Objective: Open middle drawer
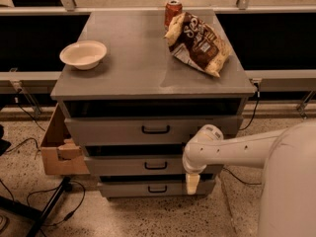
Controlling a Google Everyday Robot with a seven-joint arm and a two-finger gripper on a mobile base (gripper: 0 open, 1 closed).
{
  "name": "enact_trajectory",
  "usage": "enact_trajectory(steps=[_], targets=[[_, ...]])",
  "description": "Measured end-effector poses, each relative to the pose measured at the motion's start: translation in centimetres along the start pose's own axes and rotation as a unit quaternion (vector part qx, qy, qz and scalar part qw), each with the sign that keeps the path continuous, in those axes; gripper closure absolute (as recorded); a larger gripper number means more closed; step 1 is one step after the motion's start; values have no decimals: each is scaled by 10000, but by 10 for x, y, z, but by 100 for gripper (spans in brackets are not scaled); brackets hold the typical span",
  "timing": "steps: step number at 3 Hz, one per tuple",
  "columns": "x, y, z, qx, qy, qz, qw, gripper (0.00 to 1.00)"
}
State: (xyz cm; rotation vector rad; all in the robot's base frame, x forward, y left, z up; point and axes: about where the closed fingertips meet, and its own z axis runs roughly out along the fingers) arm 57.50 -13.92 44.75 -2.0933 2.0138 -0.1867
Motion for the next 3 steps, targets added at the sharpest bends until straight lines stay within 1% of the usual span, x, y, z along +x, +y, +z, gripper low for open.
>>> enact_trajectory(steps=[1, 2, 3], targets=[[-4, -3, 12, -99, 80, 45, 9999, 0], [-1, 2, 16, -206, 174, 166, 9995, 19], [9, 14, 3, -191, 386, 302, 9986, 43]])
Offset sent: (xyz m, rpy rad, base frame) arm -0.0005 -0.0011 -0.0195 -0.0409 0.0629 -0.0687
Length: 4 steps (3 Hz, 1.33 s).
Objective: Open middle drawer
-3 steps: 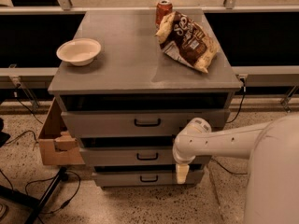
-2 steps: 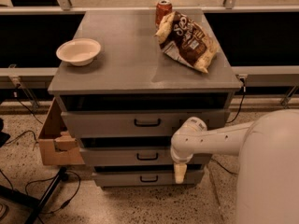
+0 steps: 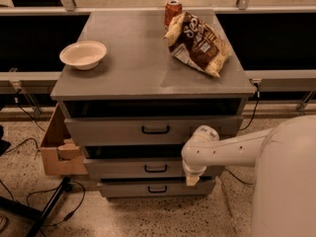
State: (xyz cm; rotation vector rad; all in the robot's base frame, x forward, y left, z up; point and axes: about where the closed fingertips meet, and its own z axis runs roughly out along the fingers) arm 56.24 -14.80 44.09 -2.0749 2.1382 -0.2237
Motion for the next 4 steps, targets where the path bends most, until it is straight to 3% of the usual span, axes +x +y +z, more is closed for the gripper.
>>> enact_trajectory(steps=[1, 2, 3, 4], targets=[[20, 28, -28, 16, 310, 301, 9991, 72], [19, 26, -25, 4, 287, 281, 9992, 62], [19, 27, -26, -12, 304, 275, 9992, 31], [17, 24, -48, -60, 414, 200, 9989, 8]])
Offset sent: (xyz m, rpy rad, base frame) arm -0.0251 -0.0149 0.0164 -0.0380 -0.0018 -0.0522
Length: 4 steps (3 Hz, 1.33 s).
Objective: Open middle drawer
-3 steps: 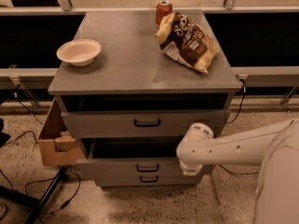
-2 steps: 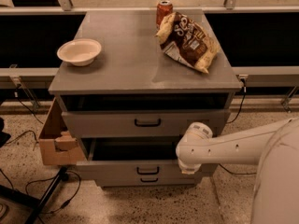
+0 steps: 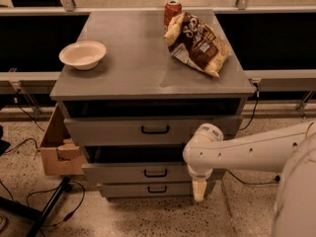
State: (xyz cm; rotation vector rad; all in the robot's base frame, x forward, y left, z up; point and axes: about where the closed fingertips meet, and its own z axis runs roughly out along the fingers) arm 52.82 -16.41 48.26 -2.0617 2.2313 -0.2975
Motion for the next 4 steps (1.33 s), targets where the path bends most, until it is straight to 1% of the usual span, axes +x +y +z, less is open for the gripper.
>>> enact_trajectory(steps=[1, 2, 3, 4], targets=[[6, -4, -70, 176, 599, -84, 9980, 0], [16, -6, -76, 228, 638, -39, 9977, 0], [-11, -8, -13, 78, 71, -201, 9997, 0], [-28, -2, 28, -337, -345, -307, 9984, 0]])
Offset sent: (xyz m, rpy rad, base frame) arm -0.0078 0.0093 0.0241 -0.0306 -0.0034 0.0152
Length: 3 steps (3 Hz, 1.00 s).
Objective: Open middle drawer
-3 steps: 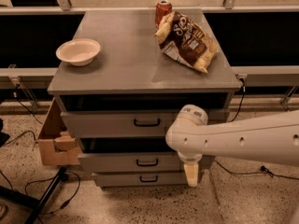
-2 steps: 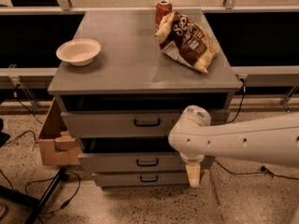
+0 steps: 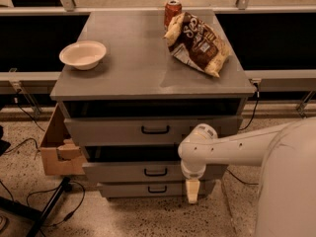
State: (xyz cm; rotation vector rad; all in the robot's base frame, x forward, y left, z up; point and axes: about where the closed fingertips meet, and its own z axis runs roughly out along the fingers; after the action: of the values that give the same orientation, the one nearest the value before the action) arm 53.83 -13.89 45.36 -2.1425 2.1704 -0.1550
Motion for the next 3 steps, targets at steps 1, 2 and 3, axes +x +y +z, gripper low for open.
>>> enact_trajectory(steps=[1, 2, 3], targets=[[-3, -4, 13, 38, -80, 6, 10000, 0], [-3, -4, 14, 32, -84, 5, 10000, 0], [-4, 0, 24, -132, -37, 63, 9999, 18]])
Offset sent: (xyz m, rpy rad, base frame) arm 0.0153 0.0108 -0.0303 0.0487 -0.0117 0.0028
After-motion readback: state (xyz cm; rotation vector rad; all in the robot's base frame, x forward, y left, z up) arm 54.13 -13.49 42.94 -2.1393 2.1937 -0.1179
